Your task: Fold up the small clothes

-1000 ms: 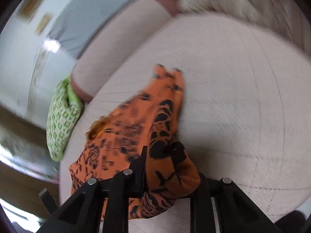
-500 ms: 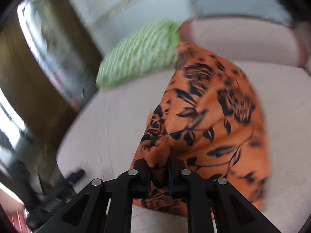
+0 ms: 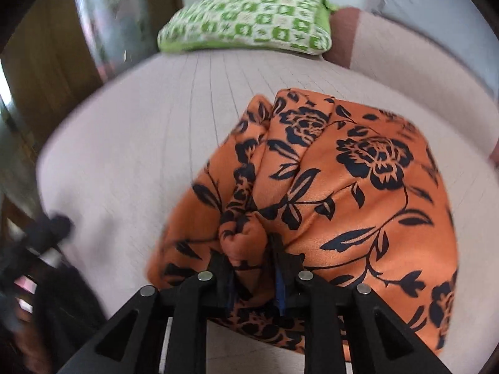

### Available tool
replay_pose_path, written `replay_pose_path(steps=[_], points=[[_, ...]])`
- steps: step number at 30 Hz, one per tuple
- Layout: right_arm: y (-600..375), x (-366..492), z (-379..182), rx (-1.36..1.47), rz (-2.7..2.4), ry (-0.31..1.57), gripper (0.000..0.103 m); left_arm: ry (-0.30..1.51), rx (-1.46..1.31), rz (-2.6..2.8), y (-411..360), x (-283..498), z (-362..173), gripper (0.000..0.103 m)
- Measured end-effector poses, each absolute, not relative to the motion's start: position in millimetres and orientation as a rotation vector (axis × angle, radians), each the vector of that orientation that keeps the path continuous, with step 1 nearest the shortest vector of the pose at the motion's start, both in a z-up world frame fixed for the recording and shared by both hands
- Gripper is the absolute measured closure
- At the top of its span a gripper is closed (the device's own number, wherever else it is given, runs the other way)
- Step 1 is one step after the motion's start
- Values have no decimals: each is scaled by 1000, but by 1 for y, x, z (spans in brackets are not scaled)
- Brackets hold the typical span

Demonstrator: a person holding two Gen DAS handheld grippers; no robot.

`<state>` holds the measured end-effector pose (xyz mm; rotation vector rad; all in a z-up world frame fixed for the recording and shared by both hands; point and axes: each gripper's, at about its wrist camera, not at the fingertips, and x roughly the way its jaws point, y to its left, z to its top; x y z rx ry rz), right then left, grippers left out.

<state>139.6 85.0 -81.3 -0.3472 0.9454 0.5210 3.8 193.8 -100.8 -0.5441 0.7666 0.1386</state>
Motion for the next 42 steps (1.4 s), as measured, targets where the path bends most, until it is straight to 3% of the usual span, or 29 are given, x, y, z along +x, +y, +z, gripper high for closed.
replay_pose_path(steps=[3, 10, 14, 16, 17, 18, 19, 20, 29, 31, 32, 33, 37, 40, 42], points=[[79, 147, -73, -270, 539, 969, 92, 763, -574, 134, 198, 1, -103, 29], [58, 128, 29, -56, 664, 779, 94, 722, -566, 115, 196, -7, -97, 29], [80, 130, -36, -154, 661, 940, 90, 732, -573, 118, 197, -5, -97, 29], [87, 133, -79, -191, 665, 1063, 82, 736, -563, 114, 196, -6, -95, 29], [82, 127, -79, -176, 689, 1000, 81, 737, -554, 107, 195, -7, -94, 29], [77, 124, -74, -131, 731, 984, 66, 736, -548, 104, 194, -7, -93, 29], [67, 126, -67, -24, 808, 1005, 36, 744, -532, 91, 193, -6, -92, 29], [57, 126, -61, 45, 845, 1006, 26, 750, -528, 86, 191, -5, -91, 29], [-89, 136, -26, 452, 679, 884, 23, 745, -433, -122, 132, 36, -62, 29], [-110, 136, -33, 483, 644, 890, 23, 817, -469, -142, 124, 52, -78, 37], [-108, 138, -37, 495, 637, 898, 23, 882, -487, -132, 123, 61, -92, 56], [-112, 142, -42, 513, 635, 912, 23, 951, -522, -118, 125, 67, -109, 85], [-125, 153, -72, 597, 657, 968, 23, 1002, -889, -160, 160, 62, -155, 89], [-135, 159, -87, 717, 683, 999, 23, 997, -803, -131, 156, 60, -137, 89], [-143, 162, -91, 782, 702, 1009, 23, 981, -630, -72, 144, 60, -110, 76]])
